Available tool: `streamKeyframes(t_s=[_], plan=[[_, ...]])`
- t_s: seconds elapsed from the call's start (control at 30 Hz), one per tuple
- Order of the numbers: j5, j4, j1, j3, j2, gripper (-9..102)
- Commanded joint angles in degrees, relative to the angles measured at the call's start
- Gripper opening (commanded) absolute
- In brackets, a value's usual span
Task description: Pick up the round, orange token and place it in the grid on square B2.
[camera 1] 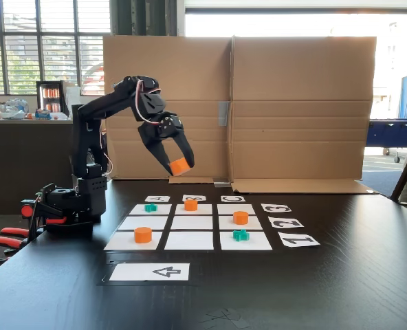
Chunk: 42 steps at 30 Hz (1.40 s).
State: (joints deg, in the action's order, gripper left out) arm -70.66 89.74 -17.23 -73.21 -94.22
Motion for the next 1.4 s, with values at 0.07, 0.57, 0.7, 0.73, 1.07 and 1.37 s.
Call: streamKeyframes(t_s=[0.07,0.57,0.7,0.73,1.07,1.37], plan=[[-2.46,0.35,8.7,-4.48,-2.55,-1],[-3.6,0.18,13.97,-10.46,14.24,-1],[-4.83,0.18,16.61,-8.79,18.54,-1],[-5.01,0.09,17.05,-8.09,19.78,-1],[-5.8,0.09,19.25,-0.09,29.53,-1],[-5.98,-0.26,20.65,3.25,33.05,-1]])
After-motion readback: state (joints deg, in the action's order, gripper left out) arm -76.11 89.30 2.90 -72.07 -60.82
